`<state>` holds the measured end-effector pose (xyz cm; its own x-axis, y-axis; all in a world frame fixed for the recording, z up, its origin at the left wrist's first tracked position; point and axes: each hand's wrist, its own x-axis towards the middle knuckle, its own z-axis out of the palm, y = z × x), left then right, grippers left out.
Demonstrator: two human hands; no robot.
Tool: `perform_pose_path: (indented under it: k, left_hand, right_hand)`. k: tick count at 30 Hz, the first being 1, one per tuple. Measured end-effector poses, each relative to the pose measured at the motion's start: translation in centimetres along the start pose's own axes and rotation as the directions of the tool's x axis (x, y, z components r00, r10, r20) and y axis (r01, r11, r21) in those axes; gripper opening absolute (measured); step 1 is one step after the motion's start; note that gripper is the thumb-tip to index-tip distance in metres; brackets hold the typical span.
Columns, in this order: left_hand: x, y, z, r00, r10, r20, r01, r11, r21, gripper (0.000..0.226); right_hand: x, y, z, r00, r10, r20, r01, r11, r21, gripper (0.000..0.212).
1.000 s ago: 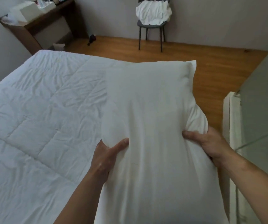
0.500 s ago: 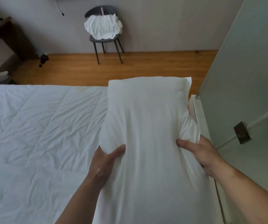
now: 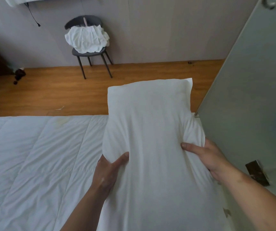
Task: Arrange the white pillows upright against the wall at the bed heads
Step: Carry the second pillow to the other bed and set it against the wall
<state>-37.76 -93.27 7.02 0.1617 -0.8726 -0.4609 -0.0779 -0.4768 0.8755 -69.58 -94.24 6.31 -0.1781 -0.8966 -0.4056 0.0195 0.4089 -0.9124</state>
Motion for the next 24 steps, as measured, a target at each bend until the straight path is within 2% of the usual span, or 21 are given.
perform_pose_path:
  k: [2, 6, 10, 13, 14, 17, 19, 22, 24]
  left_hand:
    - [3.0, 1.6, 1.8, 1.000, -0.001, -0.019, 0.001, 1.000, -0.005, 0.080]
    - [8.6, 5.7, 5.8, 0.996, -0.014, -0.087, 0.011, 0.999, -0.031, 0.079]
    - [13.2, 10.0, 8.8, 0.987, -0.021, -0.160, 0.016, 0.999, -0.032, 0.079]
    - [16.4, 13.1, 10.3, 0.983, -0.015, -0.182, 0.010, 1.000, -0.028, 0.080]
    - [17.6, 14.0, 10.6, 0.982, -0.011, -0.189, 0.005, 0.999, -0.033, 0.079]
    - [21.9, 16.7, 11.3, 0.976, -0.008, -0.216, 0.001, 1.000, -0.029, 0.076]
    - [25.2, 18.3, 11.6, 0.976, -0.006, -0.219, -0.002, 0.999, -0.039, 0.079]
    - [31.0, 20.7, 11.7, 0.978, 0.016, -0.209, -0.028, 0.998, -0.056, 0.083]
    - [35.4, 22.7, 11.1, 0.980, 0.013, -0.196, -0.028, 0.997, -0.073, 0.075]
  right_hand:
    - [4.1, -1.6, -0.4, 1.000, -0.003, 0.023, 0.003, 1.000, 0.006, 0.065]
    - [12.8, -5.8, -1.8, 0.996, -0.005, 0.085, 0.005, 1.000, -0.003, 0.054]
    - [19.8, -10.4, -2.6, 0.987, -0.014, 0.159, 0.015, 1.000, -0.003, 0.085]
    - [24.3, -13.3, -2.7, 0.977, -0.027, 0.210, 0.024, 1.000, 0.018, 0.055]
    - [25.7, -14.1, -2.6, 0.976, -0.026, 0.215, 0.023, 1.000, 0.018, 0.054]
    - [30.1, -16.4, -1.9, 0.974, -0.025, 0.227, 0.024, 1.000, 0.006, 0.070]
    - [33.4, -17.9, -1.0, 0.976, -0.016, 0.217, 0.016, 1.000, 0.004, 0.073]
    - [38.7, -20.7, 0.8, 0.982, -0.027, 0.188, 0.028, 1.000, -0.005, 0.042]
    - [42.2, -22.8, 2.2, 0.987, -0.037, 0.158, 0.040, 0.999, -0.017, 0.029]
